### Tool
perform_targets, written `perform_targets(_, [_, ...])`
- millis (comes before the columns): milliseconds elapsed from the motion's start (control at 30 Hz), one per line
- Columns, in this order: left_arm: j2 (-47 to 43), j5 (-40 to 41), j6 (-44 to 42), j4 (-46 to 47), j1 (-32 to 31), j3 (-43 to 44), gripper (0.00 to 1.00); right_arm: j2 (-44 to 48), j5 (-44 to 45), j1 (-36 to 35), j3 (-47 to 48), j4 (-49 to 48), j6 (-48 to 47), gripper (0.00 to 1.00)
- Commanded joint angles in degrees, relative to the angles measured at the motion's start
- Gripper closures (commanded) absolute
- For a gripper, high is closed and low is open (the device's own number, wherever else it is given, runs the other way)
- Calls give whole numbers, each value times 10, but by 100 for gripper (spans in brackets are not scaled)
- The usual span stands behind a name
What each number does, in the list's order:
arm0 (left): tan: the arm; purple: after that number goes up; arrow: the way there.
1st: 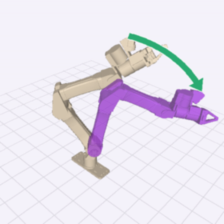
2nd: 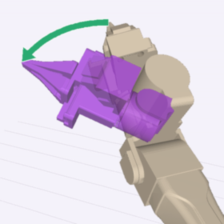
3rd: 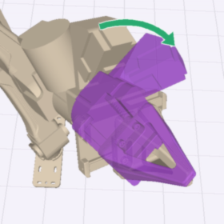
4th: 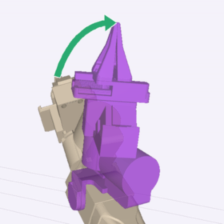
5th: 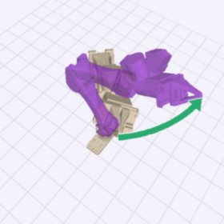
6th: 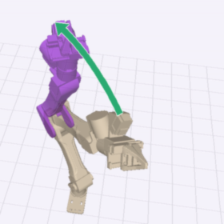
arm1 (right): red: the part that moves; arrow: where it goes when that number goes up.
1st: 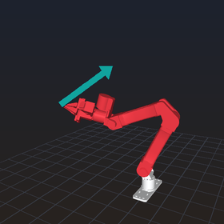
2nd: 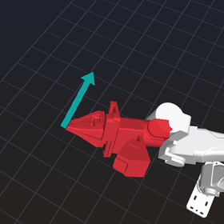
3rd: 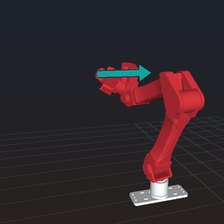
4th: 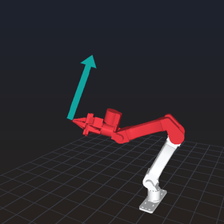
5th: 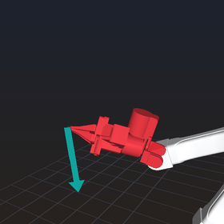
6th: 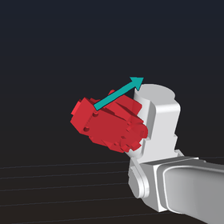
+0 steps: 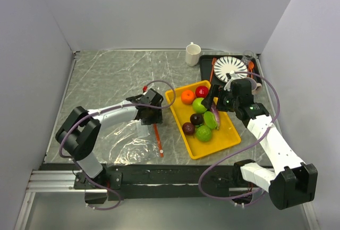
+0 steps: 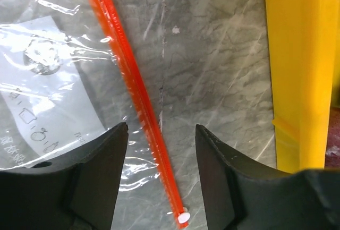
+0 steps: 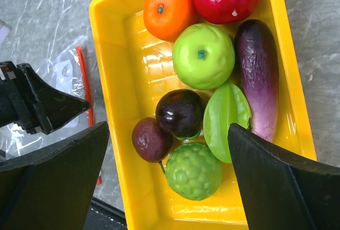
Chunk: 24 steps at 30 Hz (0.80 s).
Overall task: Place the food in the zip-top bag and seal the zipper
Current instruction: Pick up the zipper food storage bag at the center of the board.
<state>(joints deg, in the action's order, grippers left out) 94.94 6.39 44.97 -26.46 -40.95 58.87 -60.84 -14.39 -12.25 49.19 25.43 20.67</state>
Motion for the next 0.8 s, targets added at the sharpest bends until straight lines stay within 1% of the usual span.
perform_targets(0, [12,2,10,1,-7,22,40,1,5,-4,21,0,2,0])
perform_targets(167, [39,0,8,-4,-13,32,42,0,2,-3,18,-3,5,0])
perform_targets(200, [41,-1,7,-3,-15,31,45,1,2,-4,19,-1,6,0])
perform_targets(267, [43,-3,8,-1,-15,27,47,2,1,-3,19,-3,5,0])
perform_targets(300, [43,-3,9,-1,-14,26,54,2,1,-3,20,-3,6,0])
perform_targets(367, [45,-6,6,2,-15,24,56,2,0,-3,21,-2,7,0])
perform_targets(400, [46,-7,6,0,-15,25,63,2,0,-4,21,-1,7,0])
perform_targets(467, [53,-9,3,-2,-15,28,70,1,1,-3,21,0,10,0])
perform_targets(500, [53,-11,3,-1,-15,27,79,1,1,-3,21,1,10,0])
perform_targets(567, [48,-15,1,4,-15,25,80,2,1,-4,20,1,10,0])
perform_targets(633, [45,-16,0,4,-15,20,85,3,1,-3,17,2,10,0])
perform_targets(667, [44,-16,0,4,-15,19,85,4,1,-3,15,2,9,0])
perform_targets(733, [40,-20,-3,-7,-16,22,62,5,-2,-3,14,4,9,0])
perform_targets(767, [37,-18,-5,-11,-17,26,56,5,-2,-3,14,6,9,0])
